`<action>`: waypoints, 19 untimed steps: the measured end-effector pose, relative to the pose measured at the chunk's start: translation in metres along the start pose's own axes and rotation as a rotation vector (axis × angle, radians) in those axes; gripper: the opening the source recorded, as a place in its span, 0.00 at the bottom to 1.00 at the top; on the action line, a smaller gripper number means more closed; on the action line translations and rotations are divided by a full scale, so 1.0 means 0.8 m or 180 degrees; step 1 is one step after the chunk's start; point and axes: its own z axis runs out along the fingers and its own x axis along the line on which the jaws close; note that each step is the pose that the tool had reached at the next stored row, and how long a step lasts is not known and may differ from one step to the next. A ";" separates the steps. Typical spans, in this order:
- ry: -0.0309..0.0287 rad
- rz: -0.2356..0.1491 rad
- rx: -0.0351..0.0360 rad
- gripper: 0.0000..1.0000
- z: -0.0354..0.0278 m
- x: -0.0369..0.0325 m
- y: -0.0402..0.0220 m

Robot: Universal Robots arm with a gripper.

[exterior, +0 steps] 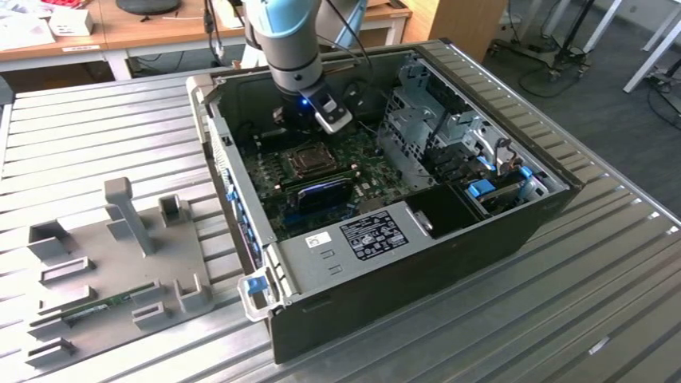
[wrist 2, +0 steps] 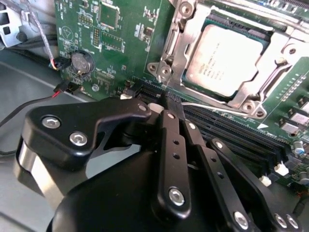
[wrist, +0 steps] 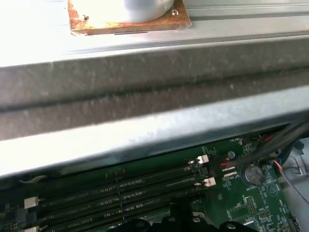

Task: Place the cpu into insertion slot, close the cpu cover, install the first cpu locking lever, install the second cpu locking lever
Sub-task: 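Install the first cpu locking lever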

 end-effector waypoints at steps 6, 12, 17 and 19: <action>0.0002 0.0002 0.0001 0.10 -0.0020 -0.0001 0.0029; 0.0012 0.0006 0.0004 0.10 -0.0075 -0.0014 0.0047; 0.0016 0.0007 0.0005 0.10 -0.0098 -0.0021 0.0057; 0.0016 0.0007 0.0007 0.10 -0.0102 -0.0021 0.0061</action>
